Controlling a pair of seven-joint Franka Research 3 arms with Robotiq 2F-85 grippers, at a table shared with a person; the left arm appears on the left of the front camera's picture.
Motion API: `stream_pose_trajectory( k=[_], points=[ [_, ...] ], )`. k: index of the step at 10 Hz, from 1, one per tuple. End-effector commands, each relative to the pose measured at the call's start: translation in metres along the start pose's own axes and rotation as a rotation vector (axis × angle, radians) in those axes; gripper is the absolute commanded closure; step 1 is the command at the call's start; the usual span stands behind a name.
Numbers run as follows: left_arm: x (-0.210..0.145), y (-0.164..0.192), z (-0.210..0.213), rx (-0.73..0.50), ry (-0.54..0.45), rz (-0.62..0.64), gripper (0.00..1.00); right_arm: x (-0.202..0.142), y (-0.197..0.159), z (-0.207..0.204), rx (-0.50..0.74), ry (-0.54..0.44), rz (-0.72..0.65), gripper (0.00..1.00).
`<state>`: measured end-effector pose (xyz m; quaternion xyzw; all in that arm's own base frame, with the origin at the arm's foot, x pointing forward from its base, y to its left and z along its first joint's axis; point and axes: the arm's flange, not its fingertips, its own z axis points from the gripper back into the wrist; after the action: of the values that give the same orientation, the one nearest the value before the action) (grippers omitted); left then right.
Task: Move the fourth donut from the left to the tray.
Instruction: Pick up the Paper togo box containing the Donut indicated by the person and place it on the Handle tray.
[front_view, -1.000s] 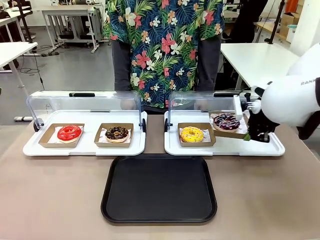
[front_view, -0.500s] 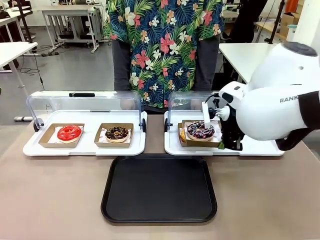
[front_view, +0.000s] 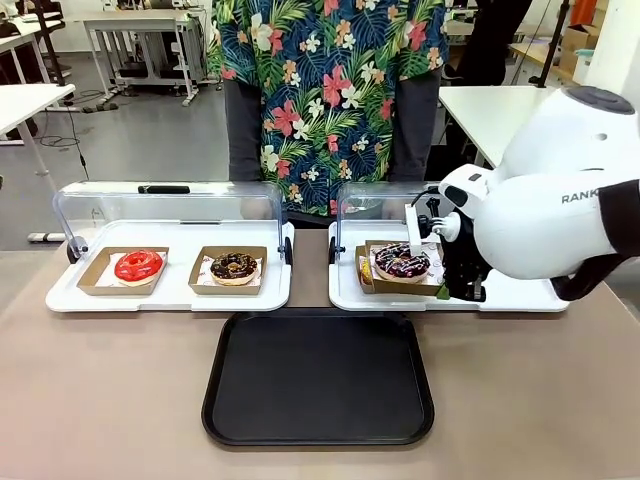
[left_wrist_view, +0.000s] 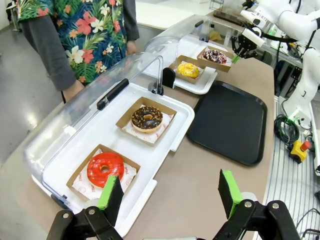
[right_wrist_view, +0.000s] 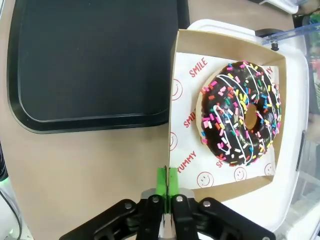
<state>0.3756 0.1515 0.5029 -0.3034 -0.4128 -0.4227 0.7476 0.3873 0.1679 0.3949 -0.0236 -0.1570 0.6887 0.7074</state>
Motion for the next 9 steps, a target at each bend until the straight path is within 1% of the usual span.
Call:
stream_pose_trajectory(
  k=[1,2,5,7,9],
  points=[
    [0.003,-0.001,0.001,-0.004,-0.011,0.01,0.0,0.001,0.001,0.0,0.0,0.0,0.003,0.98],
    [0.003,-0.001,0.001,-0.004,-0.011,0.01,0.0,0.021,0.019,-0.009,-0.032,-0.019,-0.008,0.98],
    [0.003,-0.001,0.001,-0.004,-0.011,0.01,0.0,0.067,0.07,-0.025,-0.087,-0.015,-0.035,0.98],
    [0.003,-0.001,0.001,-0.004,-0.011,0.01,0.0,0.093,0.103,-0.035,-0.102,0.007,-0.061,0.98],
    [0.003,-0.001,0.001,-0.004,-0.011,0.01,0.0,0.108,0.128,-0.043,-0.129,-0.004,-0.071,0.98]
  ],
)
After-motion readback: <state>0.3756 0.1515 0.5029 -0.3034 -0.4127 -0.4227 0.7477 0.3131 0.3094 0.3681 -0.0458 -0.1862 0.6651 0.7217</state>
